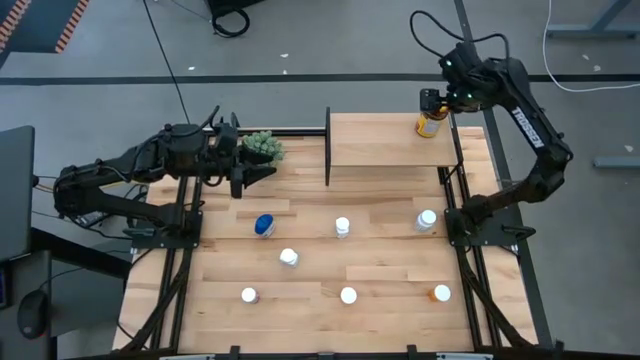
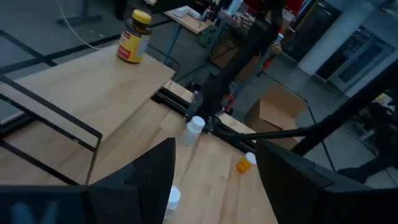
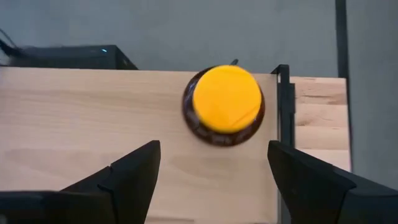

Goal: Pick and place medicine bottles onto shelf by color
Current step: Put the white and black medicine bottle on the shelf

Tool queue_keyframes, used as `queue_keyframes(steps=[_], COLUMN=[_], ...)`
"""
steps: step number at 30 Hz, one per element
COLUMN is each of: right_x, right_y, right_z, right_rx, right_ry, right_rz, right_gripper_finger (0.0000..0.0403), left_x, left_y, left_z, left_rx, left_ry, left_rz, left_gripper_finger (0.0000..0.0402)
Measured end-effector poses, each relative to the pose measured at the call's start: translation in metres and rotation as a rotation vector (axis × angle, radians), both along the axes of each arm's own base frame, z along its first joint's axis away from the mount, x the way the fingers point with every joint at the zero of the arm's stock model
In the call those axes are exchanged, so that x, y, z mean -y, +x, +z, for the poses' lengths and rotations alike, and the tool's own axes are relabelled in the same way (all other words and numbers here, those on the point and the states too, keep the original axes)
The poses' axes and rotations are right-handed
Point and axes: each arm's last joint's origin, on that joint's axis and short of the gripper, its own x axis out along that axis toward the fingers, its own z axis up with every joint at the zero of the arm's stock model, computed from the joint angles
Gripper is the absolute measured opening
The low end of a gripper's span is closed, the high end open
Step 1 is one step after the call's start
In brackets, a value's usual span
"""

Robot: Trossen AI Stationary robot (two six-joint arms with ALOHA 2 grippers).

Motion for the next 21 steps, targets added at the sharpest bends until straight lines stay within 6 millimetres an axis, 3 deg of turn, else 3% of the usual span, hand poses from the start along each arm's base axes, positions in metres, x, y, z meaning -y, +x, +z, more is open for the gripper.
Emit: queue_keyframes(steps=[8, 21], right_x=[-0.045, -0.108], right_y=[0.0, 0.042], right_z=[0.016, 0.008], right_rx=[0.14, 0.194], right_ry=[-0.044, 0.099], right_rz=[0.031, 0.291], right_gripper_finger=[0.0306, 0.0305], left_x=[-0.005, -0.006], left_y=[-0.001, -0.001], left_z=[0.0, 0.0], left_rx=[0.001, 0.005], left_ry=[-0.006, -0.005], left_rz=[0.027, 0.031], left_gripper_finger=[0.0229, 0.0229])
